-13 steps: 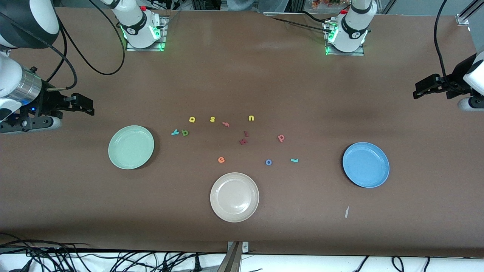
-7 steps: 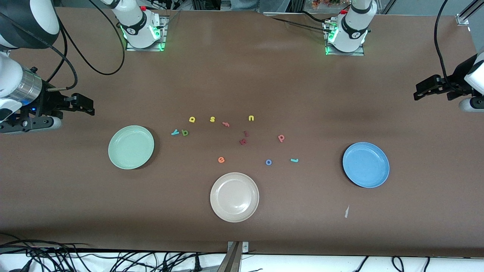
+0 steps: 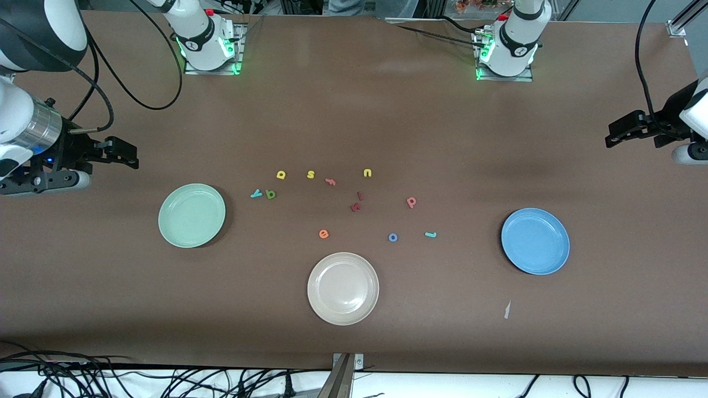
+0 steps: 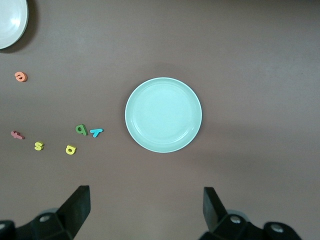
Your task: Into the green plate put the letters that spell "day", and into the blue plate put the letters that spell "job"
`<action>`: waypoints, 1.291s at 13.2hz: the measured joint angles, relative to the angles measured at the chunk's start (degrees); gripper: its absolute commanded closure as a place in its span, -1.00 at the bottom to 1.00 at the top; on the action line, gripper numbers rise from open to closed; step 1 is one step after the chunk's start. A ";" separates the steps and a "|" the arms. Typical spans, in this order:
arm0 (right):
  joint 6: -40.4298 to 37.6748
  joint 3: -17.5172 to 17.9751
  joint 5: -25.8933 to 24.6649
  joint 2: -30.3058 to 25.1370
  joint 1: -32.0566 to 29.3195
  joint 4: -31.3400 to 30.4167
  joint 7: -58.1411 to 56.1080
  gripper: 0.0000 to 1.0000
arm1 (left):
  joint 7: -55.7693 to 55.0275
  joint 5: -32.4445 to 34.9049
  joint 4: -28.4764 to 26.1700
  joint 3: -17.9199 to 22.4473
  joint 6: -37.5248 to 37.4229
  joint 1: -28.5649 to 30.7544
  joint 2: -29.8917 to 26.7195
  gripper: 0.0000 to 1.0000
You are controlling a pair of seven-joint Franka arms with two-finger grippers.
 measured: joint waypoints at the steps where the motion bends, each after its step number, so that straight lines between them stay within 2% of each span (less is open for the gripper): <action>1: -0.03 -0.02 0.00 0.00 -0.01 0.00 0.00 -1.00 | 0.00 0.00 0.00 0.00 0.01 0.00 0.01 -1.00; 17: 0.37 -0.11 0.00 0.14 0.00 -0.85 0.00 -1.00 | 0.00 0.00 0.00 0.00 0.29 0.00 0.47 -1.00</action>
